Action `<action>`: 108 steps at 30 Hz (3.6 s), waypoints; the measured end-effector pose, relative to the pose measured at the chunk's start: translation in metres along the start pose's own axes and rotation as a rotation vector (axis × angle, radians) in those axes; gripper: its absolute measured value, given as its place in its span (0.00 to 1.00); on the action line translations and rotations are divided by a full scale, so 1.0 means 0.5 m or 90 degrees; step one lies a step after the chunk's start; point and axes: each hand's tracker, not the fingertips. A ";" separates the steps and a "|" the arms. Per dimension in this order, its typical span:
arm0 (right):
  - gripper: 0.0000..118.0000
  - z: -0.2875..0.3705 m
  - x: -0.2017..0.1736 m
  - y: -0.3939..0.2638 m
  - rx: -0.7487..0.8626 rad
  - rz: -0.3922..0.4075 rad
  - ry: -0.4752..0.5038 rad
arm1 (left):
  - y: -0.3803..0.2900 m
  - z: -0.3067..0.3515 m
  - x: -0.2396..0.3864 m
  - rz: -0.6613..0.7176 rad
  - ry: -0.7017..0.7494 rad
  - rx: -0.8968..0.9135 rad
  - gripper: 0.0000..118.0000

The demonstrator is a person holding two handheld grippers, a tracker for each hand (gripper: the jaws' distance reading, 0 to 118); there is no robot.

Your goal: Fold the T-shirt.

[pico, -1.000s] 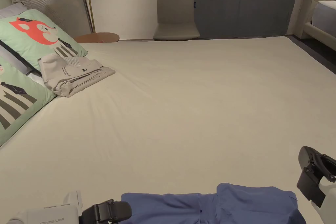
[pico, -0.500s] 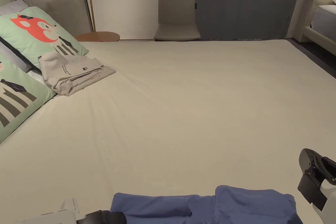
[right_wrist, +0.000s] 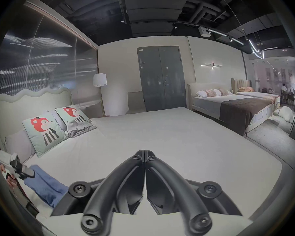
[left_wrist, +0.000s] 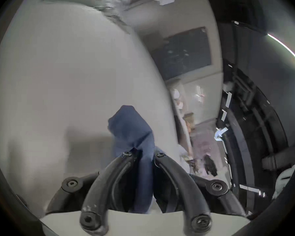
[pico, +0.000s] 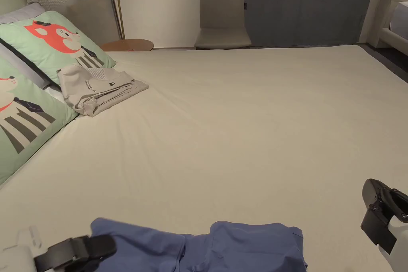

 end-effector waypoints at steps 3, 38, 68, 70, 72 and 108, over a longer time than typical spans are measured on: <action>0.01 0.001 -0.001 0.001 0.002 0.000 0.007 | -0.001 -0.080 0.076 -0.065 -0.047 -0.039 0.07; 0.01 0.062 0.133 -0.016 0.012 -0.055 -0.054 | -0.423 -0.573 0.210 -0.541 0.346 0.002 0.00; 0.01 -0.145 -0.028 -0.189 -0.339 -0.020 0.143 | -0.200 -0.250 0.126 -0.330 0.239 0.166 0.00; 0.01 -0.172 -0.041 -0.218 -0.398 -0.018 0.145 | -0.191 -0.233 0.095 -0.286 0.215 0.144 0.00; 0.00 -0.191 -0.046 -0.229 -0.427 0.003 0.129 | -0.179 -0.226 0.060 -0.239 0.196 0.124 0.00; 0.00 -0.292 -0.157 -0.119 -0.490 -0.016 0.189 | 0.166 0.064 -0.240 0.023 0.144 -0.058 0.19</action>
